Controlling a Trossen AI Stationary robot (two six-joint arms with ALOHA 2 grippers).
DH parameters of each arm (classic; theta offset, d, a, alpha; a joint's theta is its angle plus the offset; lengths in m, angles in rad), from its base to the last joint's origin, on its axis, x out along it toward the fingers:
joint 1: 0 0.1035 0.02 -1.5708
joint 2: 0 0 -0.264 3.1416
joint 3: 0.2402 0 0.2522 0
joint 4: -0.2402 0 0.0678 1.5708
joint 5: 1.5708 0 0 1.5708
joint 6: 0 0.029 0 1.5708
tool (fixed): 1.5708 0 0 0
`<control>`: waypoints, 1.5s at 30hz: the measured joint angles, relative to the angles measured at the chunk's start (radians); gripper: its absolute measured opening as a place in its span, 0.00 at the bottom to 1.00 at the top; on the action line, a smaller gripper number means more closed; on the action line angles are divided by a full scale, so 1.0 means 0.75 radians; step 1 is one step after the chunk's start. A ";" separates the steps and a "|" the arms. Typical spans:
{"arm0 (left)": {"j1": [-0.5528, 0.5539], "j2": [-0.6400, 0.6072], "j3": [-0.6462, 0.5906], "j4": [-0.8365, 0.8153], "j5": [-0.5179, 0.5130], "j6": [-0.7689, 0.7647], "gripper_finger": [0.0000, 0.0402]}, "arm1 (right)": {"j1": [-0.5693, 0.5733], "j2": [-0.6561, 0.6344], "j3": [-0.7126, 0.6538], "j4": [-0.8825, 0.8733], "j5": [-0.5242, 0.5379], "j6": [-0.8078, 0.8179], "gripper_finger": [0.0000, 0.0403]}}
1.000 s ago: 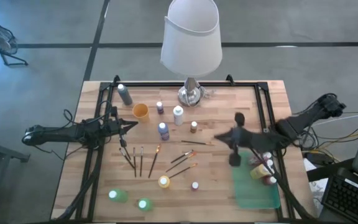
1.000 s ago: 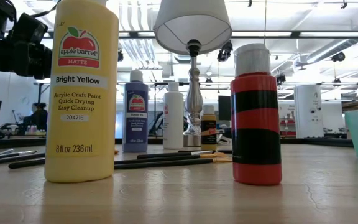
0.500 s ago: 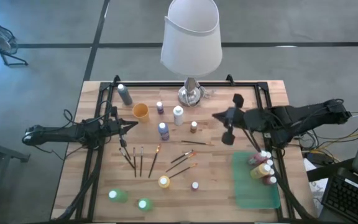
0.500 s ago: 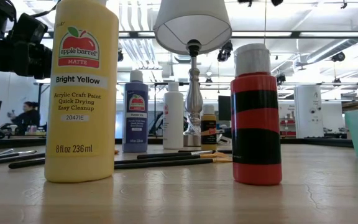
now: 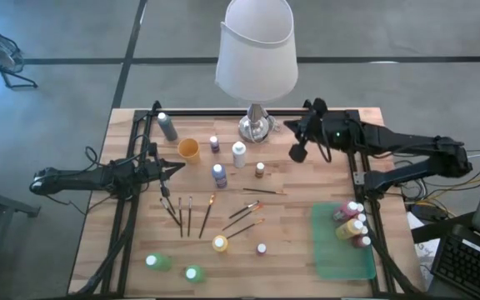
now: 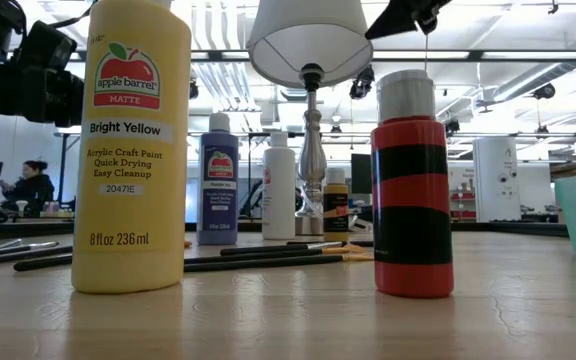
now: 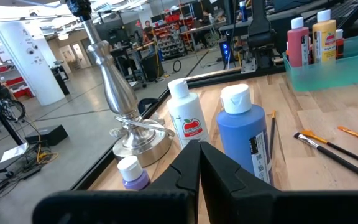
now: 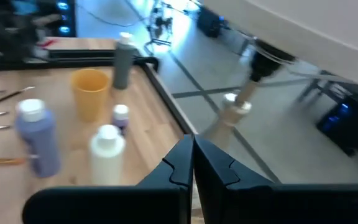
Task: Pick & Place Paint Supplies
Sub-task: Put the gold paint brush into the yellow cup
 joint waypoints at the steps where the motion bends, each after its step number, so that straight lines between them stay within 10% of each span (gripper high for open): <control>1: 0.000 -0.001 0.000 0.000 0.000 0.001 0.03 | -0.022 0.000 -0.001 0.000 0.001 0.002 0.02; 30: 0.001 0.000 0.000 0.000 0.000 0.000 0.03 | -0.484 0.072 -0.005 -0.014 0.073 0.068 0.02; 38: 0.001 0.000 -0.001 0.000 0.000 0.001 0.03 | -0.587 0.112 -0.011 -0.114 -0.703 0.053 0.02; 45: 0.001 0.000 0.000 0.000 0.000 0.000 0.03 | -0.606 0.003 -0.060 -0.146 -0.876 -0.004 0.02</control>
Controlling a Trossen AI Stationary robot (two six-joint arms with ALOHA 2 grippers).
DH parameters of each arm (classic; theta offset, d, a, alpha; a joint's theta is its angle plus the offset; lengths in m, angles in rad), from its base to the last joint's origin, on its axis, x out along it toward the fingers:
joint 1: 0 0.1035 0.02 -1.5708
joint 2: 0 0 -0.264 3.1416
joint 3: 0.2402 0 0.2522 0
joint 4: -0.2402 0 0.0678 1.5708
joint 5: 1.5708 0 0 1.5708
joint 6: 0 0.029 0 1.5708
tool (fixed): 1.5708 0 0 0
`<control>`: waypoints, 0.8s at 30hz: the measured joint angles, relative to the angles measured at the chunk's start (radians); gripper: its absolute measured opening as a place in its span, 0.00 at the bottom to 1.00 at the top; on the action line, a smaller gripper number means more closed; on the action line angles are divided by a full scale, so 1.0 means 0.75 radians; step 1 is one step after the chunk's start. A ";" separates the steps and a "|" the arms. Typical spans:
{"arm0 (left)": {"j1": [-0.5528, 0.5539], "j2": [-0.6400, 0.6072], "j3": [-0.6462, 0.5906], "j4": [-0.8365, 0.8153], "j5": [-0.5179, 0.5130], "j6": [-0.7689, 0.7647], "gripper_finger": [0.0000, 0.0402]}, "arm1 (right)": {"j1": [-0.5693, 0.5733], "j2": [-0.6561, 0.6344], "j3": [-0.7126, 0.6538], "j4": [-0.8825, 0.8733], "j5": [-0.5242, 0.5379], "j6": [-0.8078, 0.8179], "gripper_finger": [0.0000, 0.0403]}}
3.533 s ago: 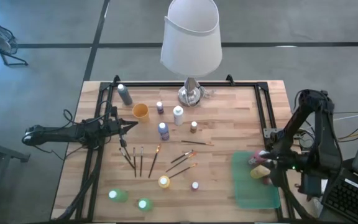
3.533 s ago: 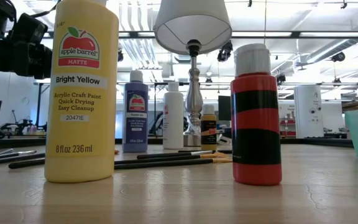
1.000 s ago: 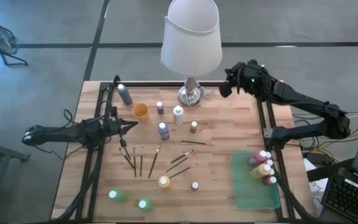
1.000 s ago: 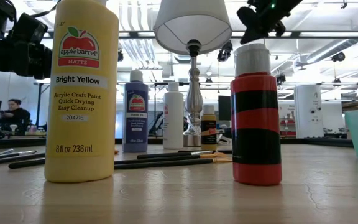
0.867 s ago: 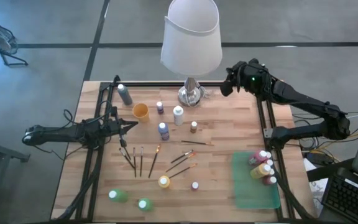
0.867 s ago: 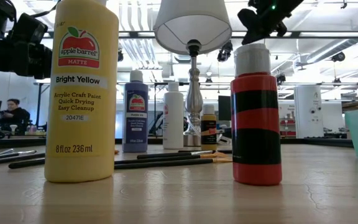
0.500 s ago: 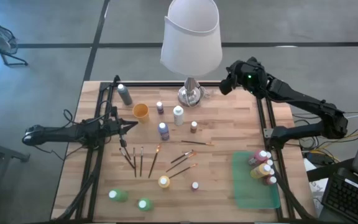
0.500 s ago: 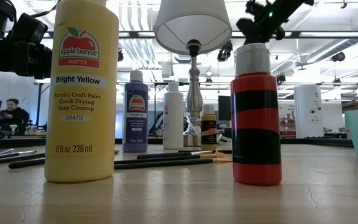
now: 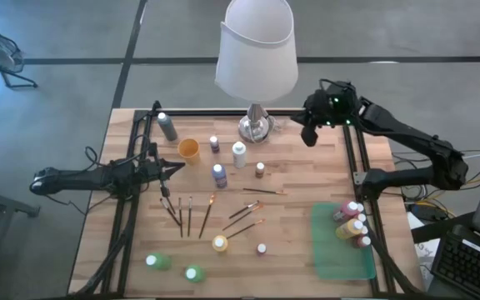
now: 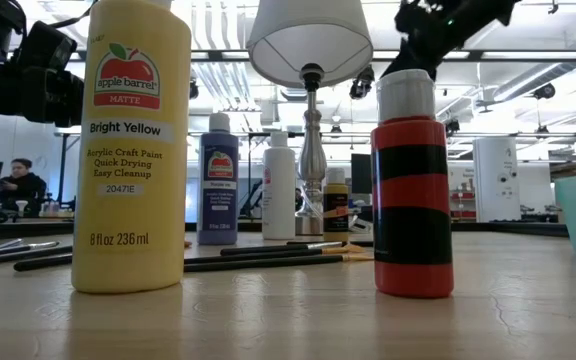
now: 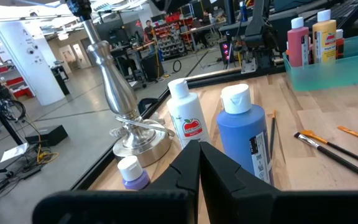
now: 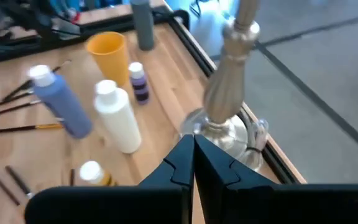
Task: Pick & Place Paint Supplies
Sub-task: Put the gold paint brush into the yellow cup
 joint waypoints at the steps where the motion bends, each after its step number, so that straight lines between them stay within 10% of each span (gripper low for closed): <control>1: 0.000 0.000 0.000 0.000 0.000 0.000 0.03 | 0.000 -0.023 -0.015 0.001 0.000 -0.010 0.02; 24: -0.001 0.000 0.000 0.000 0.000 0.000 0.03 | -0.003 -0.266 -0.122 0.009 0.016 -0.046 0.02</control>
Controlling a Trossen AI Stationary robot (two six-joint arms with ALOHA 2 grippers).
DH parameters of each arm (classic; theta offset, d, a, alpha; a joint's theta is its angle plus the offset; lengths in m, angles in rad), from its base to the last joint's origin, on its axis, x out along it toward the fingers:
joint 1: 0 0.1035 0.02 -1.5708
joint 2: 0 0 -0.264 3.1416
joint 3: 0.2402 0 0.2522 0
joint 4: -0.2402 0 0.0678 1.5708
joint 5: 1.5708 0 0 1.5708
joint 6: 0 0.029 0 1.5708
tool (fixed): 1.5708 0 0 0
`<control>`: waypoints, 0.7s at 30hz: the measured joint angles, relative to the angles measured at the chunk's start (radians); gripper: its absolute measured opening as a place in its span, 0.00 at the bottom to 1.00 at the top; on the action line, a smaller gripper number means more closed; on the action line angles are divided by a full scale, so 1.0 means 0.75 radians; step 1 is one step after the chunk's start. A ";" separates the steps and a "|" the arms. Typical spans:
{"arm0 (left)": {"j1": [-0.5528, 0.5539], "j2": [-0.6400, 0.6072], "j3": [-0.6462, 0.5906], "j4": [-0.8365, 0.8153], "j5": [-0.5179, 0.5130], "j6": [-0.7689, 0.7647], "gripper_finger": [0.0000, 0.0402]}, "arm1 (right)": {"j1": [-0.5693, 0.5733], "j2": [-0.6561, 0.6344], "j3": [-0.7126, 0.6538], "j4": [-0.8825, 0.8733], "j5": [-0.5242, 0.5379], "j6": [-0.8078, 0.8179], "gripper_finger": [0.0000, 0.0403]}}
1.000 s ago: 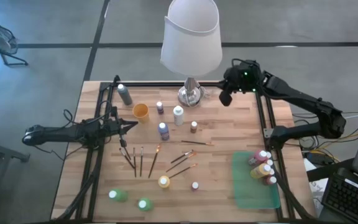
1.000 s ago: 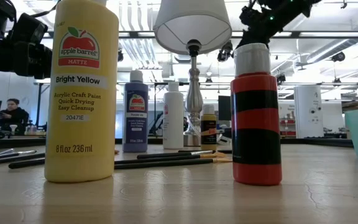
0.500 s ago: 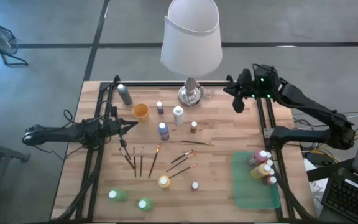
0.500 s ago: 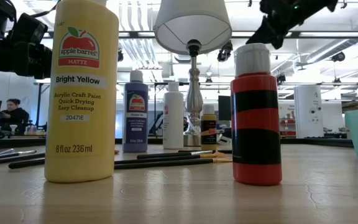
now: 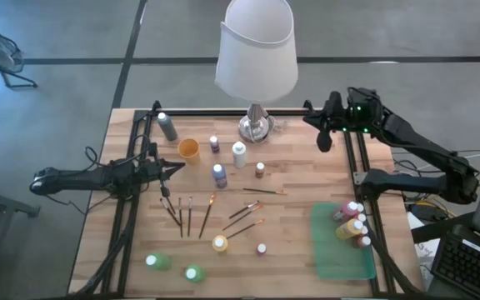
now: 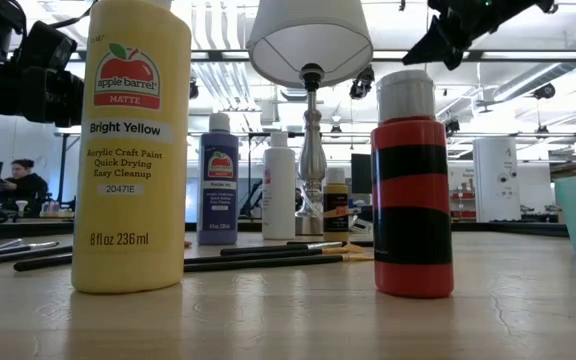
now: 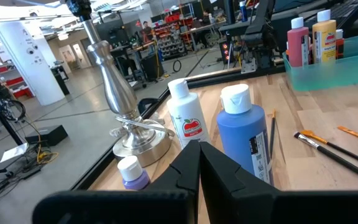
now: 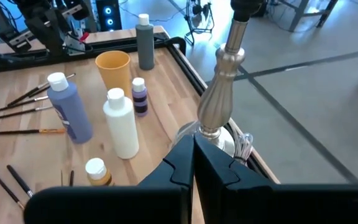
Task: Pick & Place Paint Supplies
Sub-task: Put the gold paint brush into the yellow cup
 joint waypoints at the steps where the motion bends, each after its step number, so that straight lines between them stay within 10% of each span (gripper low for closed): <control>1: 0.000 0.000 0.000 0.000 0.000 -0.001 0.03 | 0.000 0.004 0.000 0.000 0.000 0.001 0.02; 21: 0.001 0.000 0.000 0.000 0.000 0.000 0.03 | 0.000 0.168 0.000 0.010 0.000 0.042 0.02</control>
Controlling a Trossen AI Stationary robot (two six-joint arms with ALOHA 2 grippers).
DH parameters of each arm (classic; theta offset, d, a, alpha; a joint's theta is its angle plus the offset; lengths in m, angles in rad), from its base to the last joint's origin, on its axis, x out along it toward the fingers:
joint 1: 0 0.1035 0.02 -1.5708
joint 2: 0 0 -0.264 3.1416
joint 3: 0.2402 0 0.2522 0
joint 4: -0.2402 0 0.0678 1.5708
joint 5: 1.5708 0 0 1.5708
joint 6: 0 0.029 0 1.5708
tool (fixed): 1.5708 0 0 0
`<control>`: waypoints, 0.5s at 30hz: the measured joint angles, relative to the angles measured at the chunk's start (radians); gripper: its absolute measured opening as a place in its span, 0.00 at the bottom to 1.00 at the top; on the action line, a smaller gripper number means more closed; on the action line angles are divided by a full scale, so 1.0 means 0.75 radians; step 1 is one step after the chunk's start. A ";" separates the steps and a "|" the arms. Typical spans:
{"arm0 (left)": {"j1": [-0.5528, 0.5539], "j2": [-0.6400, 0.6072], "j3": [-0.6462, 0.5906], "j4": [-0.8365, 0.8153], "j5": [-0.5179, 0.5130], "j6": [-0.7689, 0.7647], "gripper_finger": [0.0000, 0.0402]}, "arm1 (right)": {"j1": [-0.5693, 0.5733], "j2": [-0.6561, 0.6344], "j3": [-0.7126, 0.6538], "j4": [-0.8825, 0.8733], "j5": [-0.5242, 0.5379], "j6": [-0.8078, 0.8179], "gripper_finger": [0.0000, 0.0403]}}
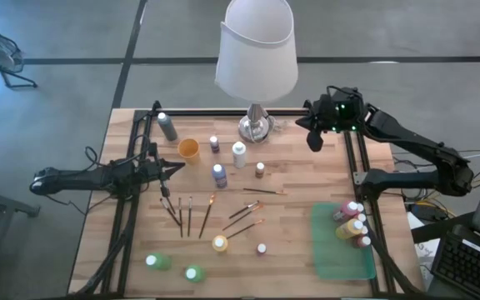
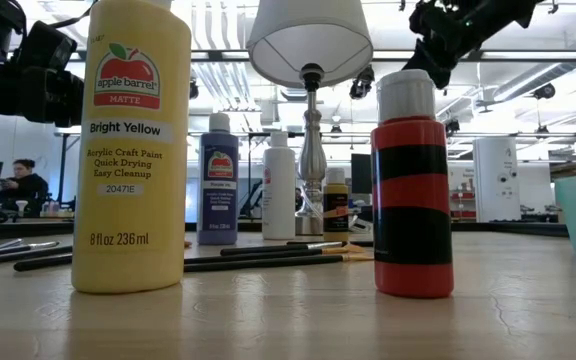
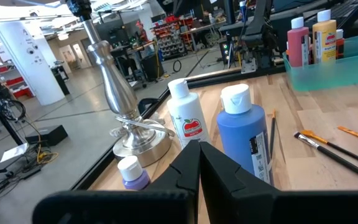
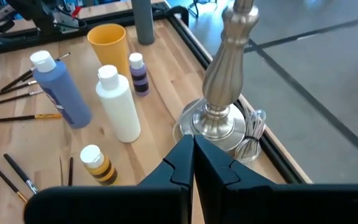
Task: Pick & Place Paint Supplies
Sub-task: Put the gold paint brush into the yellow cup
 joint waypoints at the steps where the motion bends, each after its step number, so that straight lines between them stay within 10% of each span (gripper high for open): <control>1: 0.000 0.000 0.000 0.000 0.000 0.000 0.03 | 0.000 0.009 0.000 0.000 0.000 -0.001 0.02; 15: 0.000 0.000 0.000 0.000 -0.001 0.000 0.03 | 0.187 0.003 -0.022 0.102 -0.677 0.061 0.02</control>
